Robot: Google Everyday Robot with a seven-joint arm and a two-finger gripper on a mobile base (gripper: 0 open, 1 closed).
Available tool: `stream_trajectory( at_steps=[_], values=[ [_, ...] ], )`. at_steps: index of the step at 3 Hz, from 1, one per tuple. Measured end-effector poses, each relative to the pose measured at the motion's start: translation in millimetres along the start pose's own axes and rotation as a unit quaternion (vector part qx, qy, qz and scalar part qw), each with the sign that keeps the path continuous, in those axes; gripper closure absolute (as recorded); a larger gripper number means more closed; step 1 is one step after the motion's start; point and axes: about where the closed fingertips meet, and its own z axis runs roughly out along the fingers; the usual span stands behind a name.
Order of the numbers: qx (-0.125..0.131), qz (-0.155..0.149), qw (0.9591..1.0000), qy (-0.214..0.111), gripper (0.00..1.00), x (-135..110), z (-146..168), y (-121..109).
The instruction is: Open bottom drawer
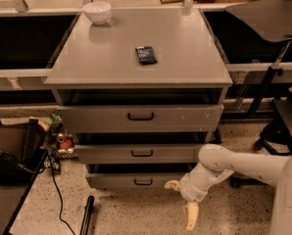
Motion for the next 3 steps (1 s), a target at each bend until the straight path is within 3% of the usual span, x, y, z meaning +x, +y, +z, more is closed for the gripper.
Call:
stream_trajectory(
  at_steps=[1, 2, 3],
  values=[
    [-0.003, -0.014, 0.9997, -0.018, 0.00, 30, 17, -24],
    [0.011, -0.008, 0.9990, -0.043, 0.00, 54, 27, -57],
    [0.012, -0.008, 0.9990, -0.043, 0.00, 54, 27, -57]
  ],
)
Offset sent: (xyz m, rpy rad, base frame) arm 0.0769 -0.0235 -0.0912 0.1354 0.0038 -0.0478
